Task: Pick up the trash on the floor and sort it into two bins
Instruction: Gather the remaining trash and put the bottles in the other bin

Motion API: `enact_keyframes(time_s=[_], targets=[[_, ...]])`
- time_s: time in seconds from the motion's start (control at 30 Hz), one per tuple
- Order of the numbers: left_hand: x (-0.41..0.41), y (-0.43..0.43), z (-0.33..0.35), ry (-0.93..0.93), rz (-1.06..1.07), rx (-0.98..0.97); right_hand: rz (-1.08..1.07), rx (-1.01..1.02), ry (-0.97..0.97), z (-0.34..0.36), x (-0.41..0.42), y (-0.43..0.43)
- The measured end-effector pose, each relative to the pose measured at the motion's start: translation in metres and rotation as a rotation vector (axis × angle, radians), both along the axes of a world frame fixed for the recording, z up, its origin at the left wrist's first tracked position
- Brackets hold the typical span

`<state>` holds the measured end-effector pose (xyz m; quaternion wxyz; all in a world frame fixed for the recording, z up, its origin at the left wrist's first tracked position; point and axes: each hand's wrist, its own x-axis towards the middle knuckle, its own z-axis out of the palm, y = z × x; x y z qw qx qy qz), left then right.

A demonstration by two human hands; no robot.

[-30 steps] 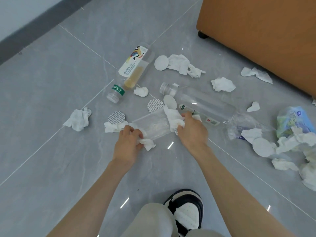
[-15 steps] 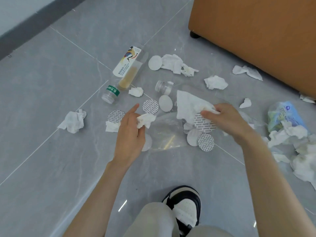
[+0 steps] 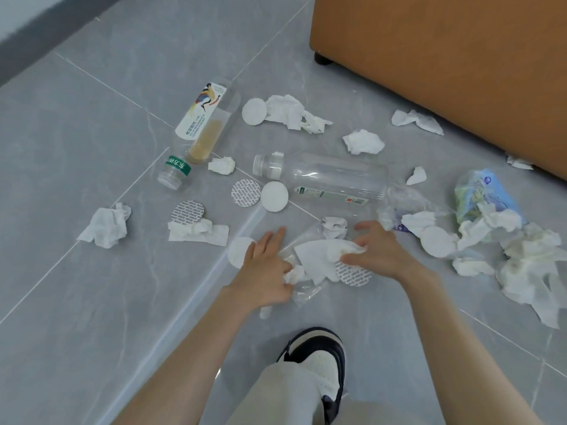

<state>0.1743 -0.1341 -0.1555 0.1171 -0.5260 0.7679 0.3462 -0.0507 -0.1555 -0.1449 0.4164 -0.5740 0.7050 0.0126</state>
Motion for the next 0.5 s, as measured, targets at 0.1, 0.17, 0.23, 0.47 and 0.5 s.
enact_keyframes(time_s=[0.1, 0.17, 0.23, 0.47, 0.5], targets=[[-0.013, -0.001, -0.001, 0.011, -0.028, -0.054, -0.008, -0.139, 0.053, -0.018, 0.009, 0.013], [-0.02, -0.002, -0.005, -0.004, -0.012, -0.075, -0.011, -0.227, 0.073, -0.022, 0.014, 0.019], [-0.026, -0.003, -0.007, 0.019, 0.055, -0.062, -0.049, -0.273, 0.042, -0.023, 0.015, 0.022], [-0.018, -0.009, 0.011, 0.044, 0.18, -0.084, -0.173, -0.138, -0.042, -0.008, 0.001, 0.036], [-0.016, -0.01, 0.019, 0.046, 0.178, -0.106, -0.198, -0.131, -0.051, -0.004, -0.002, 0.039]])
